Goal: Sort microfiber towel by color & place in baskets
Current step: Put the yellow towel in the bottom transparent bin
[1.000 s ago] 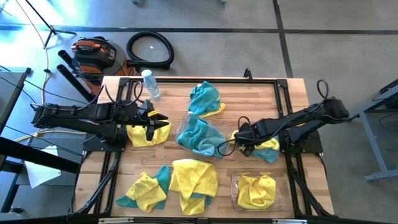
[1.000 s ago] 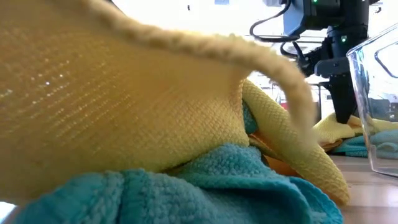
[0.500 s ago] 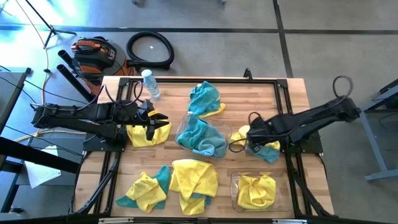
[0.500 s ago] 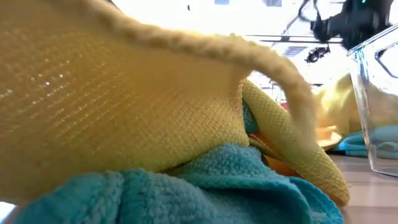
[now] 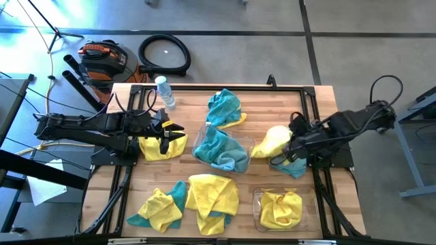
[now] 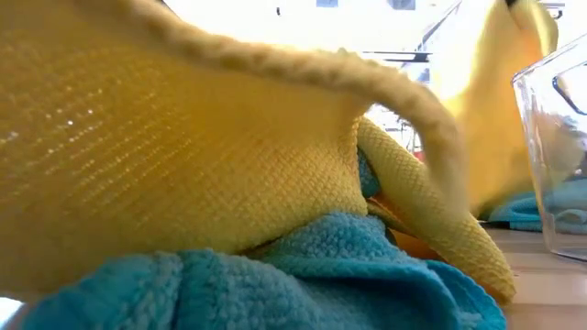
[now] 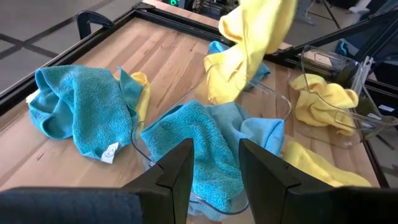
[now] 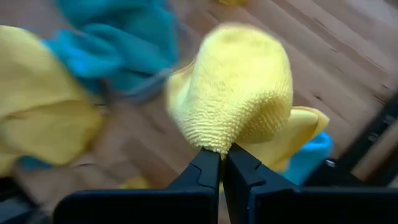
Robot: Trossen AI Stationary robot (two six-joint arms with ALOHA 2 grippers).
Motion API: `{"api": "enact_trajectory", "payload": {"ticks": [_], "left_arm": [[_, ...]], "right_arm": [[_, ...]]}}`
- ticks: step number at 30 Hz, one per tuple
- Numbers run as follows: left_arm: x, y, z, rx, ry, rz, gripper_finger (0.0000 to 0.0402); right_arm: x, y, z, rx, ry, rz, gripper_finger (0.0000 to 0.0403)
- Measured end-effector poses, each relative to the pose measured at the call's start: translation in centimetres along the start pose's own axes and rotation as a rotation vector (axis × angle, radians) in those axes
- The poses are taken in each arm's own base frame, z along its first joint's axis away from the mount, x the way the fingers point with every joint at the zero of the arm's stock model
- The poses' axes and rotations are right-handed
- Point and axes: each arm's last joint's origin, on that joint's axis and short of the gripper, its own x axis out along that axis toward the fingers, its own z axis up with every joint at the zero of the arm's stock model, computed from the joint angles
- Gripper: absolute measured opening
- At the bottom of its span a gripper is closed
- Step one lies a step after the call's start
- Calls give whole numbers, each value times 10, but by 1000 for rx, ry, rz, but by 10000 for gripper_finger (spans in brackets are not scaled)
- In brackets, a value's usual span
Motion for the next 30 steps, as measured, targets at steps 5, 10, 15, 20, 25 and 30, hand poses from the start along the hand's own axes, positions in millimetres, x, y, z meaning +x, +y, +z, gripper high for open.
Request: {"api": "enact_trajectory", "payload": {"ticks": [5, 10, 15, 20, 25, 30], "left_arm": [[0, 0, 0, 0, 0, 0, 117], [0, 0, 0, 0, 1, 0, 117], [0, 0, 0, 0, 1, 0, 117], [0, 0, 0, 1, 1, 0, 117], [0, 0, 0, 0, 3, -6, 117], [0, 0, 0, 0, 3, -7, 117]], "right_arm": [[-30, 23, -4, -10, -62, 114, 1], [-54, 46, -13, 10, -42, 227, 0], [-76, 70, -29, 33, 26, 325, 0], [-89, 91, -53, 46, 155, 377, 0], [-98, 106, -85, 57, 322, 374, 0], [-108, 111, -121, 64, 460, 341, 0]]}}
